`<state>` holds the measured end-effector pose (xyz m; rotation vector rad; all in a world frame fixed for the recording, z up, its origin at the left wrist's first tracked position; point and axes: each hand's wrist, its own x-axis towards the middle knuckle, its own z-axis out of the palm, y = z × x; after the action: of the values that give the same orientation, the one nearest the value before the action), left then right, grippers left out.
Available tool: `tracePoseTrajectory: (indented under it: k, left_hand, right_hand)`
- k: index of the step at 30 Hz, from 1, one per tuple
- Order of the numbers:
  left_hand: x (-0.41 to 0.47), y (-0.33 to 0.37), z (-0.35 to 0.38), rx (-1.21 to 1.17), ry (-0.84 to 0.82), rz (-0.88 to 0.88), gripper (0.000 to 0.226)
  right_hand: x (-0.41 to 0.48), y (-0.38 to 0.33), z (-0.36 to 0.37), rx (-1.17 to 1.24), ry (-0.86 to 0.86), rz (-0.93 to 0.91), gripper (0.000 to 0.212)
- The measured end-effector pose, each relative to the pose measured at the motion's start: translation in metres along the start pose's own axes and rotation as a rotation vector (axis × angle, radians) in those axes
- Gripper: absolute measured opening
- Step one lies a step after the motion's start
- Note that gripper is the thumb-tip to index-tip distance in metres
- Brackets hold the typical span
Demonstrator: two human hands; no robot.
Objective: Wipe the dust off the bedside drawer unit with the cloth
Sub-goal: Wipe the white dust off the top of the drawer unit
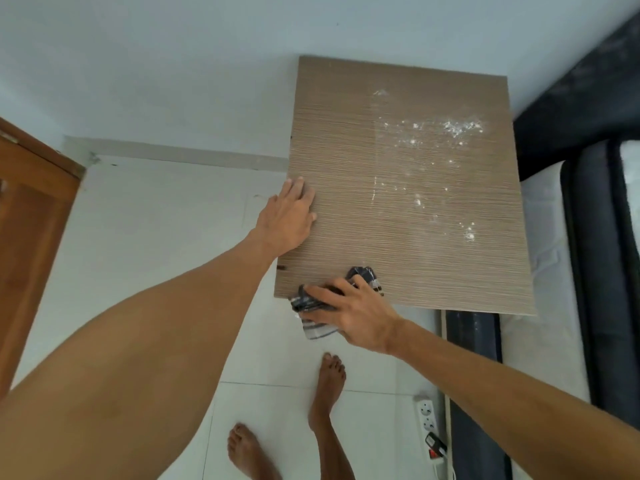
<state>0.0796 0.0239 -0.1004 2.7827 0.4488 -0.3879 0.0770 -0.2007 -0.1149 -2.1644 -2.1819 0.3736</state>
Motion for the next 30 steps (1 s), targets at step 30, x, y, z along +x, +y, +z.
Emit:
tracePoseTrajectory:
  k: [30]
  left_hand:
    - [0.074,0.030,0.037,0.016,0.216,-0.106,0.056]
  right_hand:
    - [0.152,0.354,-0.089,0.032,-0.010,0.683,0.075]
